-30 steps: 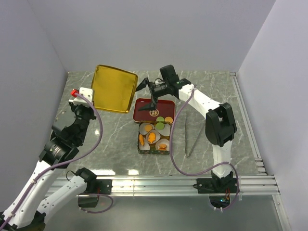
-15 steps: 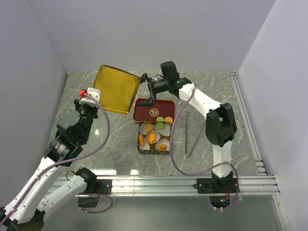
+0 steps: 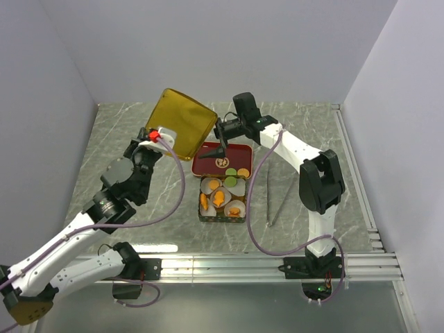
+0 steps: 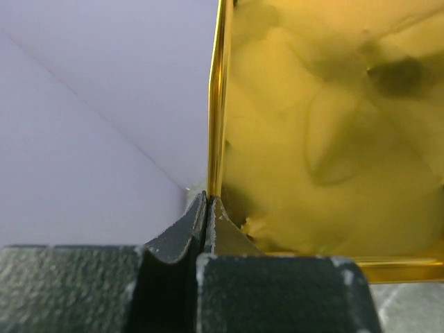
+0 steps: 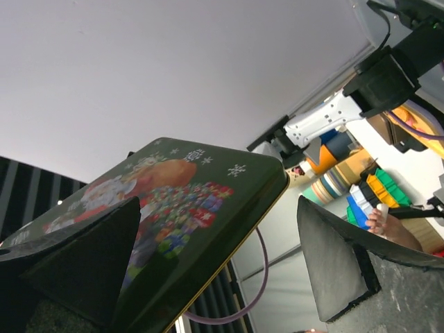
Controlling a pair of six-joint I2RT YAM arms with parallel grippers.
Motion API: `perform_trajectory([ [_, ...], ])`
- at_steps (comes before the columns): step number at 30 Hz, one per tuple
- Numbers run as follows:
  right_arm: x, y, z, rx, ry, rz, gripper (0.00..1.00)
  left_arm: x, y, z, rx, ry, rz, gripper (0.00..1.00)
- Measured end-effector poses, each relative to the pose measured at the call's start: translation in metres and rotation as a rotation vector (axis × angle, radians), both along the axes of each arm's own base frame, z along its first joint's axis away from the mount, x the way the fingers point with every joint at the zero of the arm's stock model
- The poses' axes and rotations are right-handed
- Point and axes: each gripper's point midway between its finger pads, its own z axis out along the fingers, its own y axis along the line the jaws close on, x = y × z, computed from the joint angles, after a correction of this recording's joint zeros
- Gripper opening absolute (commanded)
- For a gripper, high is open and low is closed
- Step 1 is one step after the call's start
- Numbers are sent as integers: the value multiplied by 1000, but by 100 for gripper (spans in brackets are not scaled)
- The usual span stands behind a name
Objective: Pack the cookies
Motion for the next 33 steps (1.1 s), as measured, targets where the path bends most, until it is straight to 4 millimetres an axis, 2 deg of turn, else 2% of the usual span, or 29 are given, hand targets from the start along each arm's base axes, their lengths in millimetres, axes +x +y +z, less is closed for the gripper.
perform_trajectory([
  [5, -1, -3, 2, 6, 8, 9, 100, 2, -11, 7, 86, -46, 33, 0],
  [11, -3, -7, 4, 3, 13, 12, 100, 5, -11, -9, 158, -51, 80, 0],
  [17, -13, -12, 11, 3, 16, 14, 99, 5, -10, -9, 165, -74, 101, 0],
  [20, -13, -12, 16, 12, 10, 10, 90, 5, -10, -7, 153, -80, 104, 0],
  [21, -12, -12, 19, 17, 9, 7, 83, 5, -10, -7, 151, -81, 105, 0],
  [23, -11, -12, 22, 32, 3, 0, 77, 4, -11, -7, 148, -80, 106, 0],
  [24, -10, -11, 24, 38, 7, -4, 70, 4, -11, -7, 149, -79, 105, 0],
  [26, -9, -11, 25, 52, 9, -13, 63, 3, -11, -8, 147, -77, 107, 0],
  [27, -8, -10, 26, 57, 18, -20, 56, 3, -11, -9, 145, -76, 109, 0],
  [30, -6, -10, 23, 75, 31, -39, 44, 3, -9, -10, 132, -72, 121, 0],
  [33, -4, -10, 23, 96, 17, -49, 35, 2, -6, -12, 119, -63, 139, 0],
])
